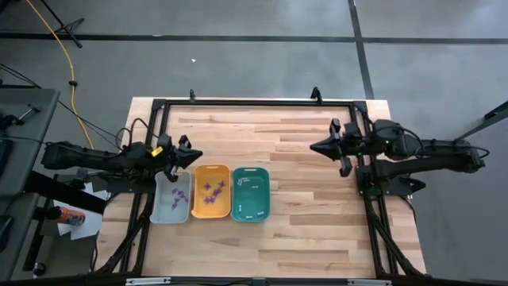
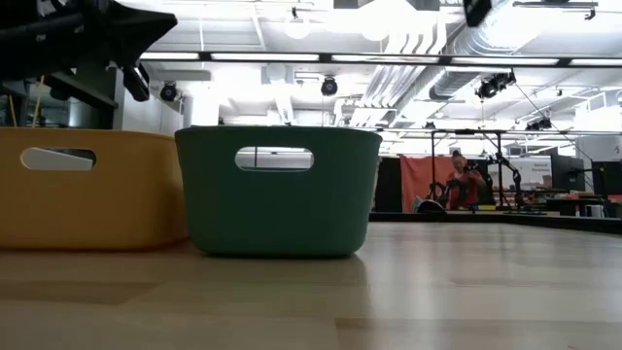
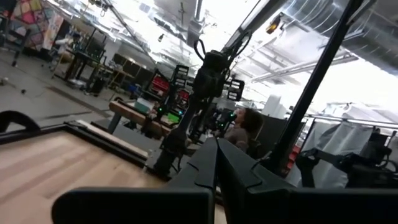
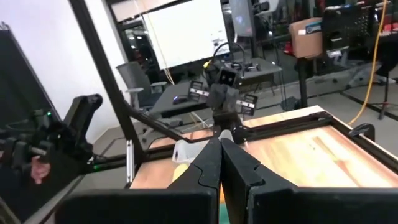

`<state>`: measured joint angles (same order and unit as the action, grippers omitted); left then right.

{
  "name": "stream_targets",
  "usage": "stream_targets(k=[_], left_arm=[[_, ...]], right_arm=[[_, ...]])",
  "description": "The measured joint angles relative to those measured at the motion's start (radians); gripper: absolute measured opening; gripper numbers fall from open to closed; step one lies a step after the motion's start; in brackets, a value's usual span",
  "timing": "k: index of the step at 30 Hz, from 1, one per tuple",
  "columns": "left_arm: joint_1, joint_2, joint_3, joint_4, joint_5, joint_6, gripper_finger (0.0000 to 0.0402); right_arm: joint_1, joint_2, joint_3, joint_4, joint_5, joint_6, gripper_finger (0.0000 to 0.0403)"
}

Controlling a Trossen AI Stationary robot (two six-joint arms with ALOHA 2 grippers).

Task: Sort Halloween decoration
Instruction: Return to Home Position

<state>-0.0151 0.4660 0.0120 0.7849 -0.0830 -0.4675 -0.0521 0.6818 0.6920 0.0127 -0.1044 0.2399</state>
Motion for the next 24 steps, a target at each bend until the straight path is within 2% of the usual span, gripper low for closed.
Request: stream_targets(k=[3,10,14,19,24], left_arm=[[0.0,0.0,0.0,-0.013,0.0,0.0,0.0],[0.0,0.0,0.0,-0.053,0.0,0.0,0.0],[0.0,0.0,0.0,-0.068,0.001,-0.001,0.0],[0.0,0.0,0.0,-0.087,0.001,-0.001,0.0],[0.0,0.0,0.0,-0.089,0.001,-0.001,0.0]], right_arm=[[0.0,-0.08,-0.097,0.044,-0.013,-0.004,0.0],[0.0,-0.258,-0.405,0.316,-0.018,0.017,0.0],[0.0,-0.323,-0.537,0.456,-0.018,0.009,0.0],[0.0,-0.367,-0.64,0.555,-0.015,-0.003,0.0],[0.0,-0.376,-0.681,0.504,0.028,-0.04,0.0]])
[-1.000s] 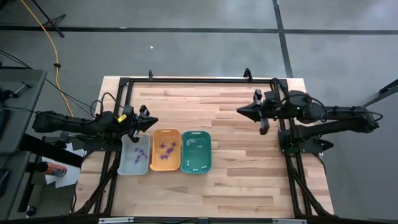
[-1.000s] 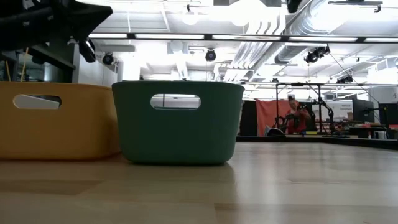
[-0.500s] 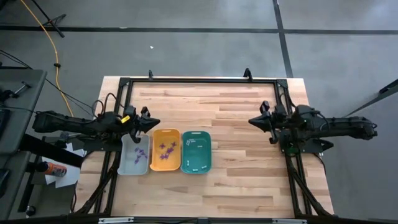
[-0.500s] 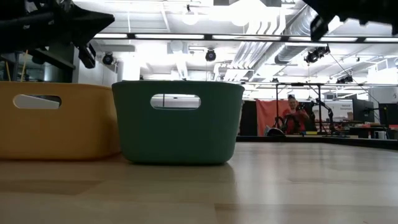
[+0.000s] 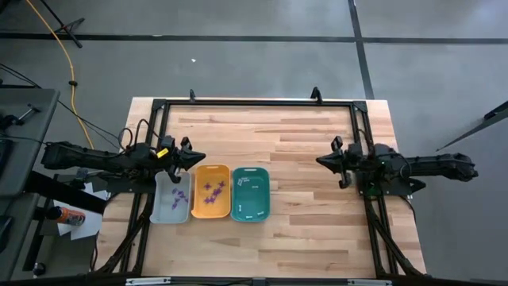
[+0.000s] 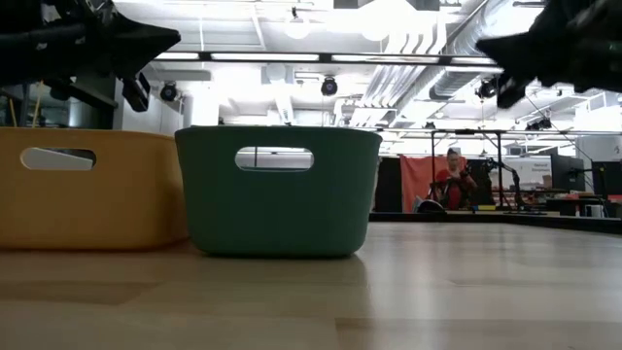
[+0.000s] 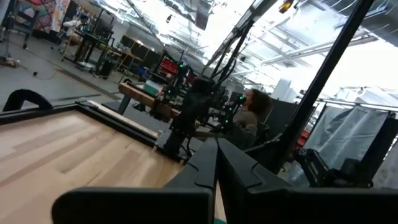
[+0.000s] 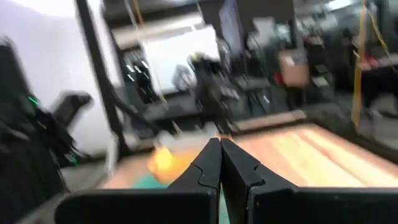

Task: Sort Halloween decoration
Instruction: Return to Home Position

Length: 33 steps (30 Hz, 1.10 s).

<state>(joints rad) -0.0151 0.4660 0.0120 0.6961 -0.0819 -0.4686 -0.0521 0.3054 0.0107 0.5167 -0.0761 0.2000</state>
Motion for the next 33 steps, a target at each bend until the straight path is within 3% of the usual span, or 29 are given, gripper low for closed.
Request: stream_targets(k=[6,12,33], left_arm=[[0.0,0.0,0.0,-0.002,0.0,0.0,0.0],[0.0,0.0,0.0,-0.004,0.0,0.0,0.0],[0.0,0.0,0.001,-0.02,0.0,0.0,0.0]], right_arm=[[0.0,0.002,-0.001,-0.26,0.066,-0.005,0.0],[0.0,0.005,0.002,-0.513,0.066,0.221,0.0],[0.0,0.016,0.007,-0.521,0.068,0.245,0.0]])
